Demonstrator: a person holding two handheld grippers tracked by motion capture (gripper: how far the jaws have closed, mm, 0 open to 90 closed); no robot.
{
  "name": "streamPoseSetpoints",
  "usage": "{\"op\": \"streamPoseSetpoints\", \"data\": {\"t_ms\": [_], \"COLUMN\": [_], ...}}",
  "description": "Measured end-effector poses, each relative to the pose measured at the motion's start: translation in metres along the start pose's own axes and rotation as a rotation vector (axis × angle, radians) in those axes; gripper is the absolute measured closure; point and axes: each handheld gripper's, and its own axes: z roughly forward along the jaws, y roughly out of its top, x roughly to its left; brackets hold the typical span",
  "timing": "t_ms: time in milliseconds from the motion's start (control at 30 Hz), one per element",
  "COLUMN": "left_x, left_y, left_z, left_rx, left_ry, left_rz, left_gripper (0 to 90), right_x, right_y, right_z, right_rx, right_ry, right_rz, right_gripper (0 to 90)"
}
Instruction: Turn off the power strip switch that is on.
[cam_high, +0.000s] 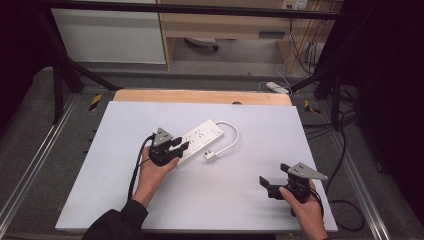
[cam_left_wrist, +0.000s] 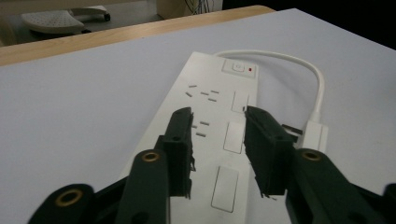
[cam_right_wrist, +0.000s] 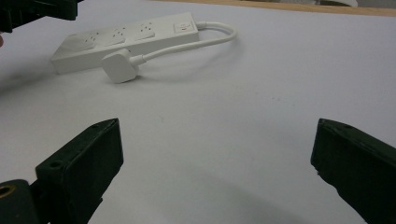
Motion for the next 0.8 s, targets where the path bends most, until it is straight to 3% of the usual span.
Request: {"op": "streamPoseSetpoints", "data": {"t_ms": [267,500,800], "left_x": [0.008,0.016,0.020], "left_y": [0.004,0.013,0.024], "left_z": [-0.009,-0.016,-0.033], "left_rx": [-0.057,-0.064,-0.120], "left_ry": [0.026,0.048,0.045], "left_rz": [-0.030,-0.073,-0.065], "left_gripper": [31.7,6.8,5.8], "right_x": [0.000,0.000,-0.001], "right_y": [0.000,0.000,0.000], "right_z": [0.001,0.000,0.000], "right_rx": [0.003,-0.002,-0.001], "right_ry": [0.003,0.003,0.004], "right_rz": [0.001,0.005,0.006], "right_gripper": [2.7,2.7,2.5]}}
